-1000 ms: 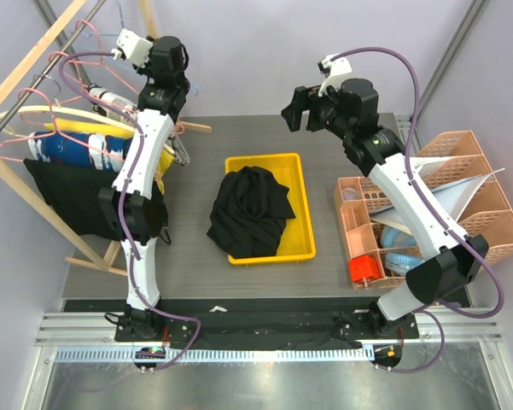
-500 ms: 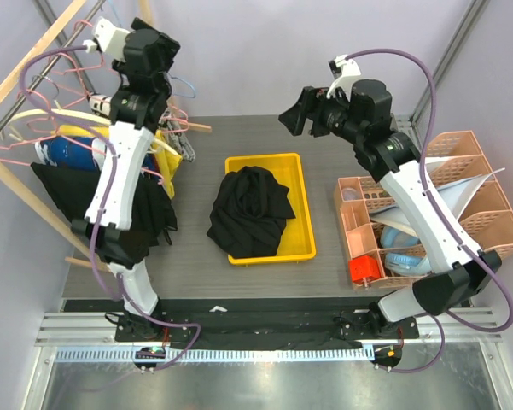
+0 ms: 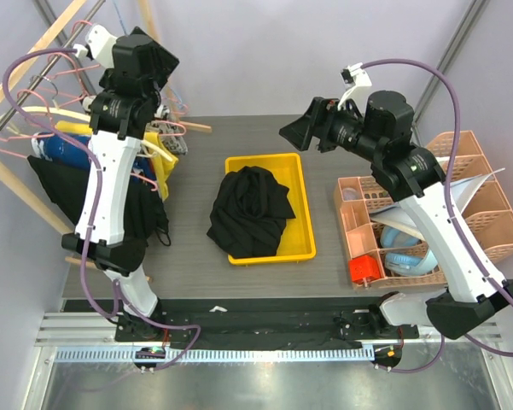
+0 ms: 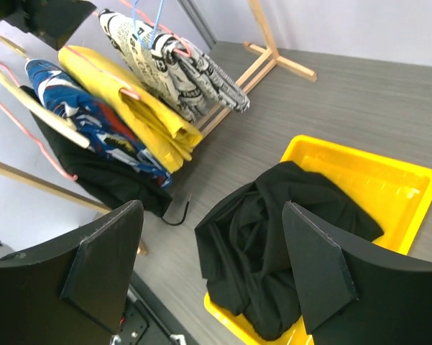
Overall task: Remove the trousers from the hanger
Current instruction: Grab a hanger with trousers on it with the left arm
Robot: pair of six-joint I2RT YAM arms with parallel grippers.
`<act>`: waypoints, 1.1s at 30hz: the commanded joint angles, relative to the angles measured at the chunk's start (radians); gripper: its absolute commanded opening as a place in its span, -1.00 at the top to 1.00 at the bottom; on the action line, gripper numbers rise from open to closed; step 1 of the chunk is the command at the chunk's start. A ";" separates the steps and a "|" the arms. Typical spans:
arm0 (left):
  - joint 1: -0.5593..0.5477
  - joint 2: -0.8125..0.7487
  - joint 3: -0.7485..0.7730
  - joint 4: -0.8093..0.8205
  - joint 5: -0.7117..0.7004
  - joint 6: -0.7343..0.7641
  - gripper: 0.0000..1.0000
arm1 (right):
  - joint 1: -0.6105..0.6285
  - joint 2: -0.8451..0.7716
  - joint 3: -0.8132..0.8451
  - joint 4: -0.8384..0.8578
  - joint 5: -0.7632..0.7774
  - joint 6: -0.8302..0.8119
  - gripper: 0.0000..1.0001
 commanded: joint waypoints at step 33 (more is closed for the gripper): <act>-0.170 -0.929 -0.752 -0.233 -0.060 -0.108 -0.27 | 0.420 0.015 0.096 -0.225 0.115 0.132 -0.61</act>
